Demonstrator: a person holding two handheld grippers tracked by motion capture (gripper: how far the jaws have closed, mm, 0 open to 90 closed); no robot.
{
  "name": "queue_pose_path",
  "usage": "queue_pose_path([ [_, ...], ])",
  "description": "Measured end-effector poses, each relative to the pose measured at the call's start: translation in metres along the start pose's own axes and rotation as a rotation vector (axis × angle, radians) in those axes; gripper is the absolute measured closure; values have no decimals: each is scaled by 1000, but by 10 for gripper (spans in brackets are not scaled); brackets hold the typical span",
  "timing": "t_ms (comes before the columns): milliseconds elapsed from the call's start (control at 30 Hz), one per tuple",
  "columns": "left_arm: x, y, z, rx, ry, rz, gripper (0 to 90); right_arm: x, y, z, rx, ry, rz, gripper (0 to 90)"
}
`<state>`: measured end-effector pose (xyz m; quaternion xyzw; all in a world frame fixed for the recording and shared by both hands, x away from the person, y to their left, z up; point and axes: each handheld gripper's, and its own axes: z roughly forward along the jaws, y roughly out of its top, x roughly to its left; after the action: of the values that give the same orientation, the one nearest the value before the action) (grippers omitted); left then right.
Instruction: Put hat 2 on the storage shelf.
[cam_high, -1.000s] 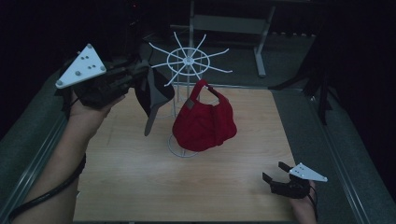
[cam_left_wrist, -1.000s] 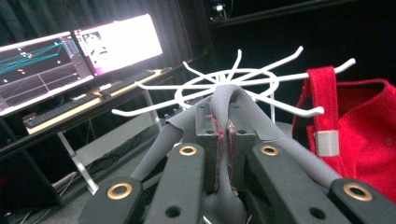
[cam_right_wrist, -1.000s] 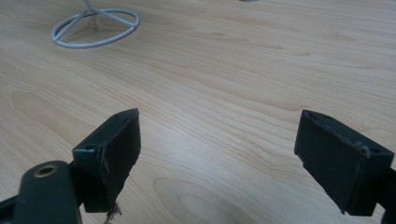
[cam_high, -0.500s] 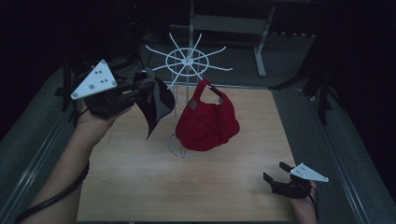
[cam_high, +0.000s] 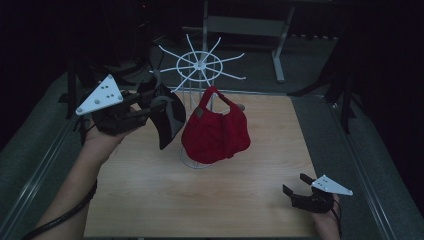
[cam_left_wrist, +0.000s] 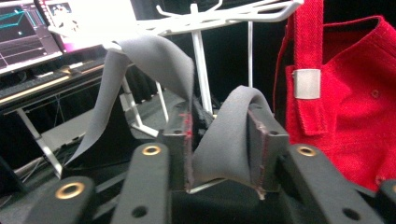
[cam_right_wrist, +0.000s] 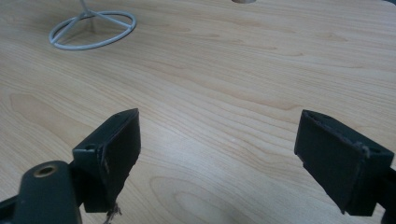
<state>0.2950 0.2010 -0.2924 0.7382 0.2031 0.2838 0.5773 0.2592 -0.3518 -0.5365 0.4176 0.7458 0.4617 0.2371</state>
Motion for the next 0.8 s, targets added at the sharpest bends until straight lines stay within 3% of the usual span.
queue_pose_path([
  [333,-5,-16,-7,-18,-4,-50,555,0,0,0,-2,3,3,143],
  [800,-13,-39,-20,-25,-6,-76,555,1,0,0,-1,1,0,143],
])
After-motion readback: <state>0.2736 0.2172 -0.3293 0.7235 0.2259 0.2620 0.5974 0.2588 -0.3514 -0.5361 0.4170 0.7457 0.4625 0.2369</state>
